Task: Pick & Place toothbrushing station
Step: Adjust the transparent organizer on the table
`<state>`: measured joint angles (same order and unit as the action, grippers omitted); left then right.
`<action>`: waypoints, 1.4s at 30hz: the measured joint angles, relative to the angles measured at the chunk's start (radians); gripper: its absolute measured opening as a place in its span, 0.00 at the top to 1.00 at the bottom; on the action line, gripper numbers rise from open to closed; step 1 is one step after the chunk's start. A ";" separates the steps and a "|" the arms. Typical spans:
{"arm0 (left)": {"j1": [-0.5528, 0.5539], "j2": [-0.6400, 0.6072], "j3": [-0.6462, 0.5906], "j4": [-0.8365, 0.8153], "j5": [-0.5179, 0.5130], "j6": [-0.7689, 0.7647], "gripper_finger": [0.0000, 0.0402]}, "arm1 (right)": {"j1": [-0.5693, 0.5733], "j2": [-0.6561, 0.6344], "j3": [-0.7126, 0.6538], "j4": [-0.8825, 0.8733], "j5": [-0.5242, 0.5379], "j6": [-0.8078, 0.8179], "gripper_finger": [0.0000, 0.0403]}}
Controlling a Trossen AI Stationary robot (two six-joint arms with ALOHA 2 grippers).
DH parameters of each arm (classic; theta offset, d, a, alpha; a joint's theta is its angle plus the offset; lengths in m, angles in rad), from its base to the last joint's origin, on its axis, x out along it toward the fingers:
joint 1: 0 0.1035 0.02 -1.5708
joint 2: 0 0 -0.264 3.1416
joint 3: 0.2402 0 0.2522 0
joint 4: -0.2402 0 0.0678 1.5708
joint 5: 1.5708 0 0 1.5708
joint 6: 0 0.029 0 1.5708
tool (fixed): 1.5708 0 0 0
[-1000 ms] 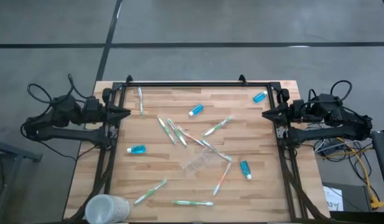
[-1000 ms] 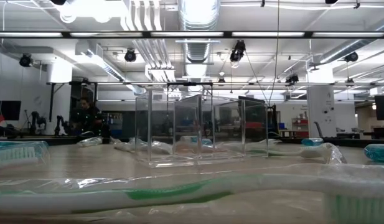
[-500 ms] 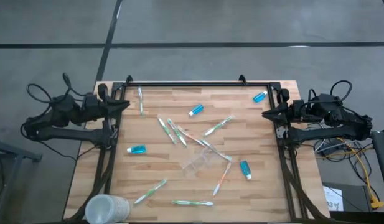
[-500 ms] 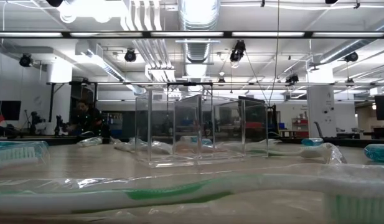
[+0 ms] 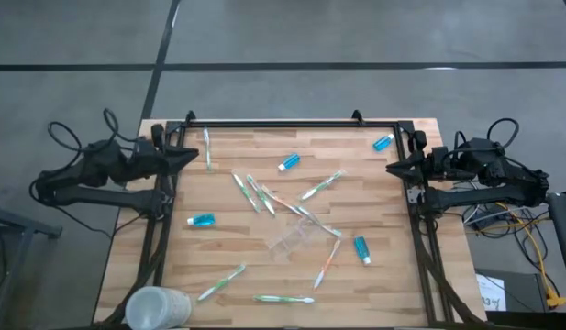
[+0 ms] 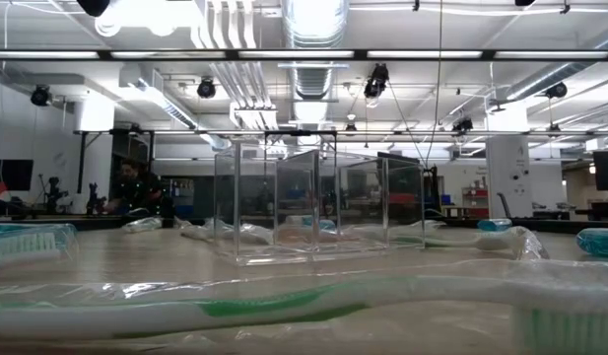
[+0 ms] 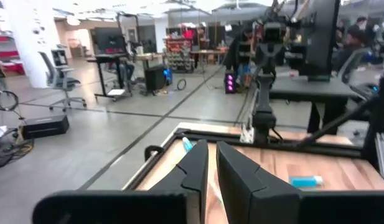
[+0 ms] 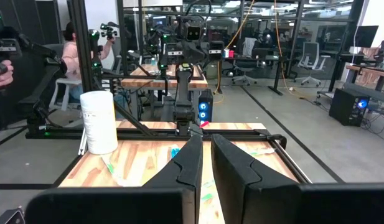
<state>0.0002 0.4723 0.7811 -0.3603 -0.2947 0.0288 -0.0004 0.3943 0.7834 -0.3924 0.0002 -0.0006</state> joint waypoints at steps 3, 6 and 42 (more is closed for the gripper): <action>0.000 0.028 0.000 -0.002 0.017 0.014 0.90 | 0.000 0.000 0.000 0.000 0.000 0.000 0.92; 0.000 0.043 0.007 -0.031 0.016 0.043 0.90 | 0.000 0.000 0.000 0.000 0.000 0.000 0.92; -0.001 0.327 0.231 -0.472 -0.194 -0.224 0.90 | 0.000 0.000 0.000 0.000 0.000 0.000 0.92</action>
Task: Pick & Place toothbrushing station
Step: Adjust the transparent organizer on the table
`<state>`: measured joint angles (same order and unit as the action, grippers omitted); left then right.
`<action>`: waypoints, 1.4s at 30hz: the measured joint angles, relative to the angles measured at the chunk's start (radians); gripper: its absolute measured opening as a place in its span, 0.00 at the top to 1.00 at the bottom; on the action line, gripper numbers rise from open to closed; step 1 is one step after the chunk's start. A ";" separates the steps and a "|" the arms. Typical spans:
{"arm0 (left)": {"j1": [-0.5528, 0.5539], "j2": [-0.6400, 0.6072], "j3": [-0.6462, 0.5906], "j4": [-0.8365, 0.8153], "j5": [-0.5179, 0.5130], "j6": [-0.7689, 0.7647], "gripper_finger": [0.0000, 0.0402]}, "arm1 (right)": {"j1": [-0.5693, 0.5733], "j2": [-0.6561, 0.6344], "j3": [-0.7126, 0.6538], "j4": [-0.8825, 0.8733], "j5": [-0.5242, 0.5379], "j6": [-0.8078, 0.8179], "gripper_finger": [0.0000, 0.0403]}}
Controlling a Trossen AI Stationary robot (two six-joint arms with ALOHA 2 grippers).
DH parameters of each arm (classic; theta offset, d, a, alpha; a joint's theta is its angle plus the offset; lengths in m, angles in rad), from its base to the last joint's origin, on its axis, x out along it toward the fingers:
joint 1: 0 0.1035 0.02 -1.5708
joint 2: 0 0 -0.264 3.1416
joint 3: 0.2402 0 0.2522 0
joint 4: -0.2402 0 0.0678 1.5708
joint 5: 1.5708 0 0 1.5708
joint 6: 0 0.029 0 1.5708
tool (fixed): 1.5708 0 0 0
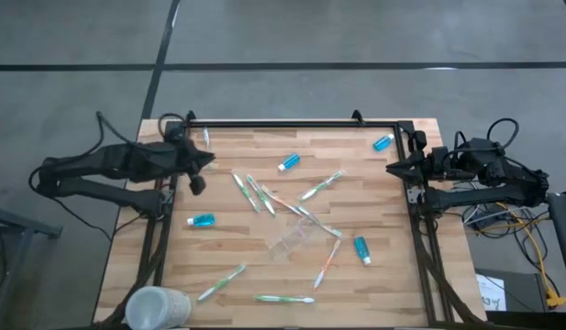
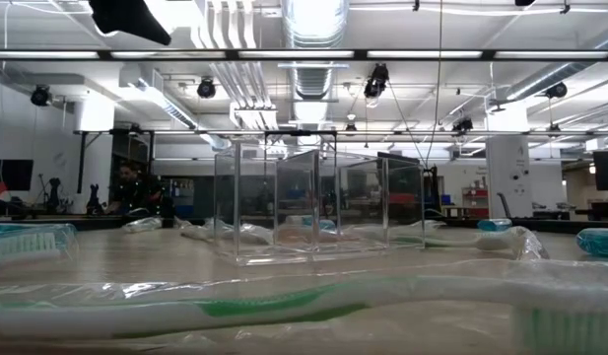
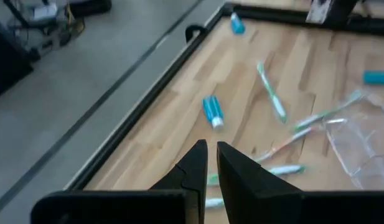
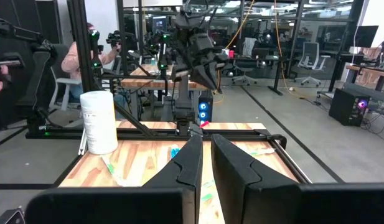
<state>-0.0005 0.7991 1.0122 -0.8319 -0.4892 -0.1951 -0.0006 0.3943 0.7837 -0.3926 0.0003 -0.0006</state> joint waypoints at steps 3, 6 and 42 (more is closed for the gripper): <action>0.000 0.011 -0.002 -0.002 0.002 -0.030 0.90 | 0.000 0.000 0.000 0.000 0.000 0.000 0.92; 0.000 0.010 -0.001 -0.002 0.000 -0.019 0.90 | 0.000 0.000 0.000 0.000 0.000 0.000 0.92; -0.004 0.009 0.011 -0.149 0.416 -0.217 0.90 | 0.000 0.000 0.000 0.000 0.000 0.000 0.92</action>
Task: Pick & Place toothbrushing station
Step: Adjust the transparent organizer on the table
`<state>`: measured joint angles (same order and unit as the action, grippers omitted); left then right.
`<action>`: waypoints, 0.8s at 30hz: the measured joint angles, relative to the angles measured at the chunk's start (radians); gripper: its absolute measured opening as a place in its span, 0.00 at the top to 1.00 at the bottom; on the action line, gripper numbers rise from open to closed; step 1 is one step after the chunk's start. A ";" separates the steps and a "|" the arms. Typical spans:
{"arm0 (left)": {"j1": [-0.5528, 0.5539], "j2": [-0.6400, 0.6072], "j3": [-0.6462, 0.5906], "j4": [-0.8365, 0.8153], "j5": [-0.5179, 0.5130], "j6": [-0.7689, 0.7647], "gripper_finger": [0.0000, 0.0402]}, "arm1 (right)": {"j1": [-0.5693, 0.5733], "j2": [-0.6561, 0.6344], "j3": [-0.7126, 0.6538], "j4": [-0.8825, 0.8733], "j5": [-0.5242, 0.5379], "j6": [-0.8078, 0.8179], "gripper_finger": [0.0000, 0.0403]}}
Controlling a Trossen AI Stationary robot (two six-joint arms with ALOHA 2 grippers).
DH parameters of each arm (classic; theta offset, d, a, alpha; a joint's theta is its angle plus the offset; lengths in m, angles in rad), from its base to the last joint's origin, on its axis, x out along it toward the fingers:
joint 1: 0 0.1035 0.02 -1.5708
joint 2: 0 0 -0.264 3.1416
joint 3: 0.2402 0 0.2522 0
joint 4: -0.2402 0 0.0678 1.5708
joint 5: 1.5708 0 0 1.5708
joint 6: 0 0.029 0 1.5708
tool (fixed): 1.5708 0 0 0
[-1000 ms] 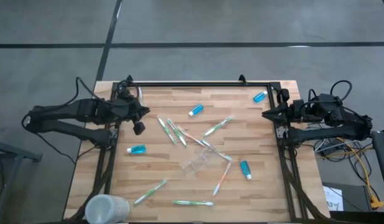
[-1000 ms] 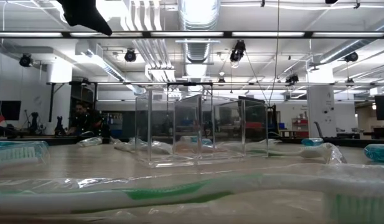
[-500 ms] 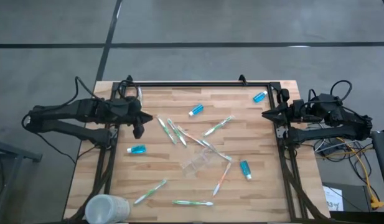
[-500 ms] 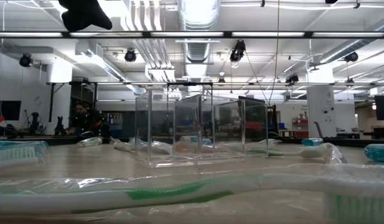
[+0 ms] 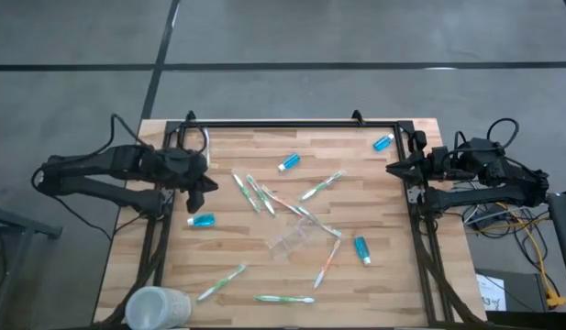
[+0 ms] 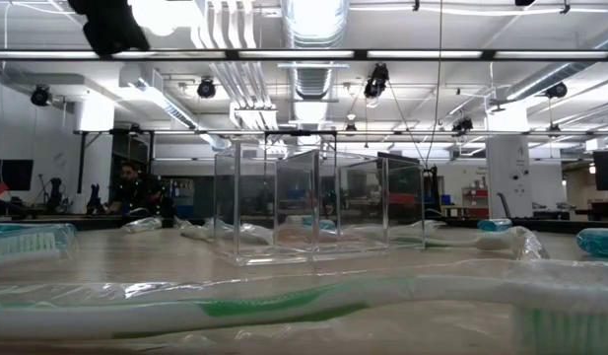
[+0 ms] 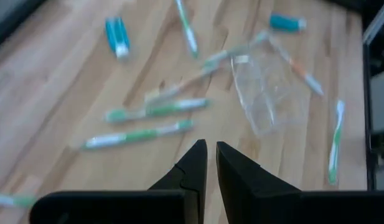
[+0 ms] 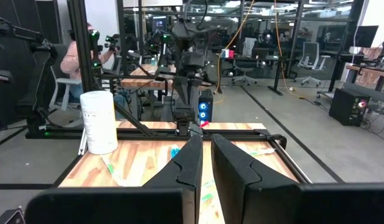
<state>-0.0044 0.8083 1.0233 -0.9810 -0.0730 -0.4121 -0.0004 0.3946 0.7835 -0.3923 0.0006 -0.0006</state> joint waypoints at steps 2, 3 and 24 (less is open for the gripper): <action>0.000 -0.003 0.000 -0.036 0.003 -0.034 0.90 | 0.000 0.000 0.000 0.000 0.000 0.000 0.92; 0.000 -0.003 0.000 -0.056 0.003 -0.048 0.90 | 0.000 0.000 0.000 0.000 0.000 0.000 0.92; 0.000 -0.004 -0.003 -0.190 0.010 -0.116 0.79 | 0.000 0.000 0.000 0.000 0.000 0.000 0.92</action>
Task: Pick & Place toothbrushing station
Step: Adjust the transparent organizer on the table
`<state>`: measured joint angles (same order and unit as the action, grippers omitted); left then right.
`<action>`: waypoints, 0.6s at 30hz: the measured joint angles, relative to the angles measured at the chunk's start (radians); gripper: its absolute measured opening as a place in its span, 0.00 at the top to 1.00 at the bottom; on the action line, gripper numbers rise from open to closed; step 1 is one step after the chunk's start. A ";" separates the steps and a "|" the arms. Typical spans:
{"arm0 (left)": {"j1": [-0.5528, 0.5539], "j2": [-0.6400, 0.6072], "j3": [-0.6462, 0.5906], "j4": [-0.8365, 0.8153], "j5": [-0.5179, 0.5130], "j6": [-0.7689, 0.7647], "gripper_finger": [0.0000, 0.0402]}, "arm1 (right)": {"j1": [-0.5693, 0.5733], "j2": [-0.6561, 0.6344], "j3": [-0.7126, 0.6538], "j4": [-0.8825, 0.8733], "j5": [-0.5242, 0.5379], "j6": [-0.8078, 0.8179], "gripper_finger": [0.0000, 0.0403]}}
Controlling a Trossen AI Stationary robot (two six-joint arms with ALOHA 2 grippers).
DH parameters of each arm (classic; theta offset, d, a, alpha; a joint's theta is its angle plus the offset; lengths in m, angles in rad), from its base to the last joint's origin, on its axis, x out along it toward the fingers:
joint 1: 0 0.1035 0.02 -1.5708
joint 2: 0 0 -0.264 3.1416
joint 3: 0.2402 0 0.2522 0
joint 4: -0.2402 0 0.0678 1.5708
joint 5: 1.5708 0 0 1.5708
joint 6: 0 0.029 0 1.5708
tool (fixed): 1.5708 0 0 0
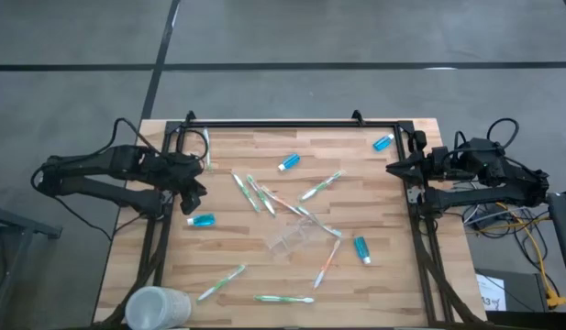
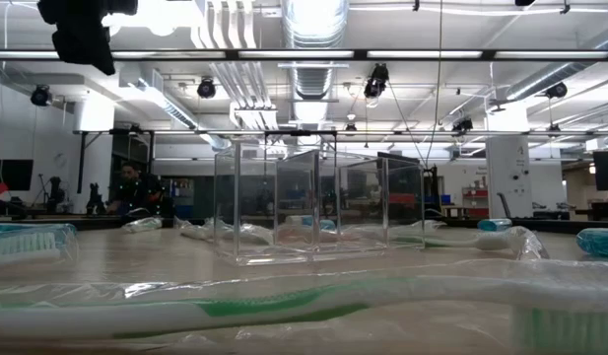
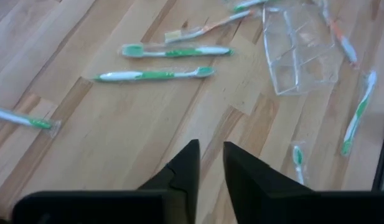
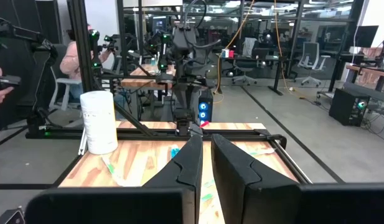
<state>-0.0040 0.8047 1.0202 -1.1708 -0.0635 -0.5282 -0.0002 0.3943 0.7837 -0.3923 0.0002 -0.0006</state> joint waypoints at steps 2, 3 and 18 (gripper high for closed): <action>0.000 0.000 -0.002 -0.022 0.000 0.006 0.74 | 0.000 0.000 0.000 0.000 0.000 0.000 0.92; 0.000 0.000 -0.005 -0.030 0.000 0.006 0.71 | 0.000 0.000 0.000 0.000 0.000 0.000 0.92; 0.000 0.090 -0.009 0.058 0.102 0.019 0.66 | 0.000 0.000 0.000 0.000 0.000 0.000 0.92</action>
<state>-0.0044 0.8947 1.0111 -1.1128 0.0380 -0.5097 -0.0003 0.3943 0.7835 -0.3927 0.0002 -0.0006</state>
